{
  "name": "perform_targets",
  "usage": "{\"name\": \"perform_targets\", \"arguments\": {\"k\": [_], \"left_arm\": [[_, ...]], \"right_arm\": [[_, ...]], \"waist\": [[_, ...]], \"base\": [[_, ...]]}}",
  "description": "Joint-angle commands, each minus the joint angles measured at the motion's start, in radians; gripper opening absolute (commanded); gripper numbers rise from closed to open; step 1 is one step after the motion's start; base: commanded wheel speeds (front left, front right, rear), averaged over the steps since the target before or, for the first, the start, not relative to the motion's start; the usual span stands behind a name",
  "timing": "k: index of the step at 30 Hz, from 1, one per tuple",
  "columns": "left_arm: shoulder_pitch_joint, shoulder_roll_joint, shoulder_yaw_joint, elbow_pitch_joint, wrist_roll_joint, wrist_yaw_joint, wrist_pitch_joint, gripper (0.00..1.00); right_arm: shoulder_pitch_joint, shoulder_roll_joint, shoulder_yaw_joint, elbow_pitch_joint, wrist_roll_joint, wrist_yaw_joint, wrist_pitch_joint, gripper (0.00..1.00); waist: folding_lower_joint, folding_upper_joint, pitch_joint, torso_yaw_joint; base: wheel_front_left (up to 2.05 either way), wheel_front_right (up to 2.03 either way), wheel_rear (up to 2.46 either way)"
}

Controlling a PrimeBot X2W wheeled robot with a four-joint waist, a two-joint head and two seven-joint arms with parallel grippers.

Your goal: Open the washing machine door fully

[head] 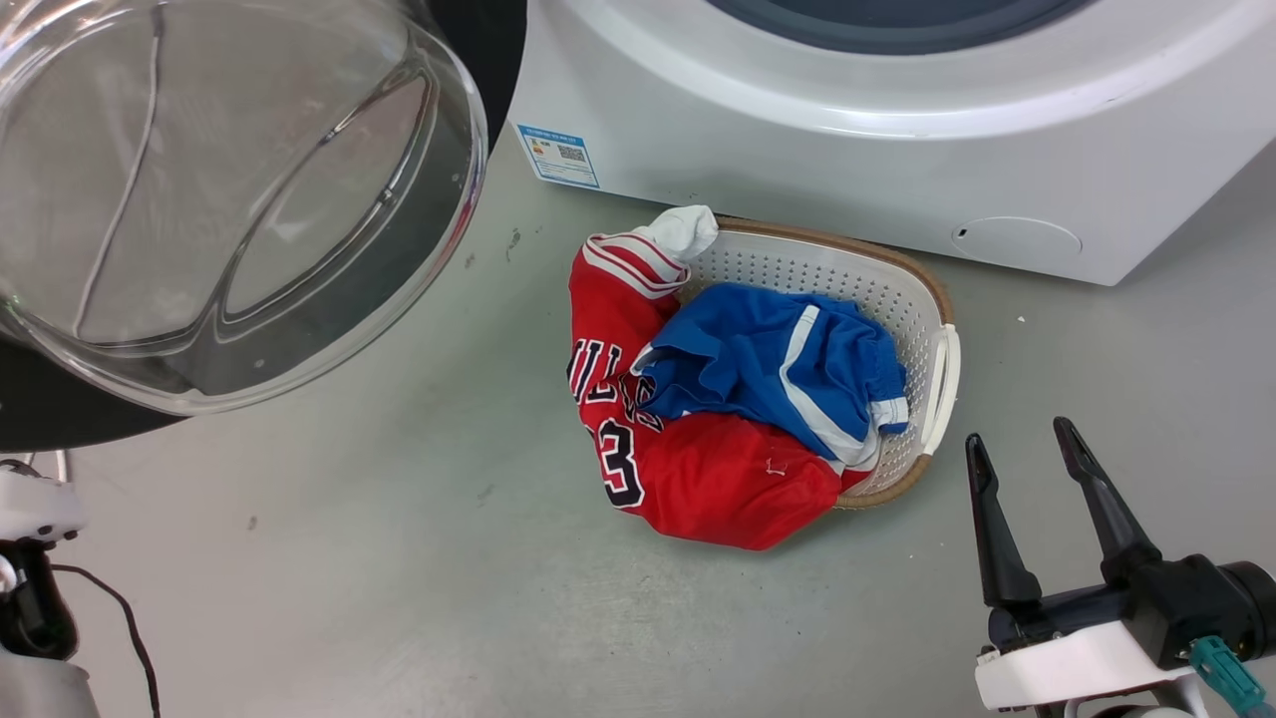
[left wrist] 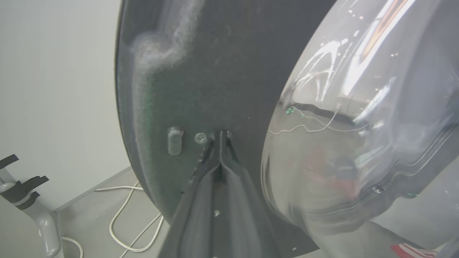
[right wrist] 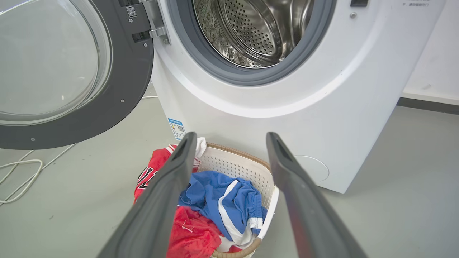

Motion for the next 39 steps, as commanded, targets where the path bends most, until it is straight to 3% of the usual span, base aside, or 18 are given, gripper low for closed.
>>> {"name": "perform_targets", "arguments": {"k": [1, 14, 15, 16, 27, 39], "left_arm": [[-0.021, 0.012, 0.012, 0.016, 0.008, -0.003, 0.003, 0.00], [0.016, 0.029, 0.035, 0.046, 0.028, -0.023, 0.002, 0.00], [0.030, 0.029, 0.029, 0.040, 0.034, -0.024, 0.002, 0.88], [0.042, 0.029, 0.024, 0.029, 0.037, -0.025, 0.002, 1.00], [0.227, 0.010, -0.075, -0.147, 0.043, -0.026, 0.002, 1.00], [0.410, -0.112, -0.236, -0.401, 0.111, -0.025, 0.002, 1.00]], "right_arm": [[-0.011, 0.001, -0.001, -0.006, 0.001, 0.000, -0.002, 1.00], [0.011, 0.001, 0.013, 0.017, 0.036, 0.000, -0.002, 1.00], [0.015, 0.001, 0.015, 0.019, 0.042, 0.000, -0.002, 1.00], [0.020, 0.001, 0.016, 0.022, 0.047, 0.000, -0.002, 1.00], [0.072, 0.001, 0.030, 0.041, 0.107, 0.000, -0.002, 1.00], [0.120, 0.001, 0.019, 0.029, 0.135, 0.000, -0.002, 1.00]], "waist": [[-0.0001, 0.0000, 0.001, -0.004], [-0.0001, 0.0000, -0.078, -0.030], [-0.0001, 0.0000, -0.091, -0.032], [-0.0001, 0.0000, -0.104, -0.035], [-0.0001, 0.0000, -0.244, -0.043], [-0.0001, 0.0000, -0.337, -0.067]], "base": [[0.00, 0.00, 0.00], [0.00, 0.00, 0.00], [0.00, 0.00, 0.00], [0.00, 0.00, 0.00], [0.00, 0.00, 0.00], [0.00, 0.00, 0.00]]}}
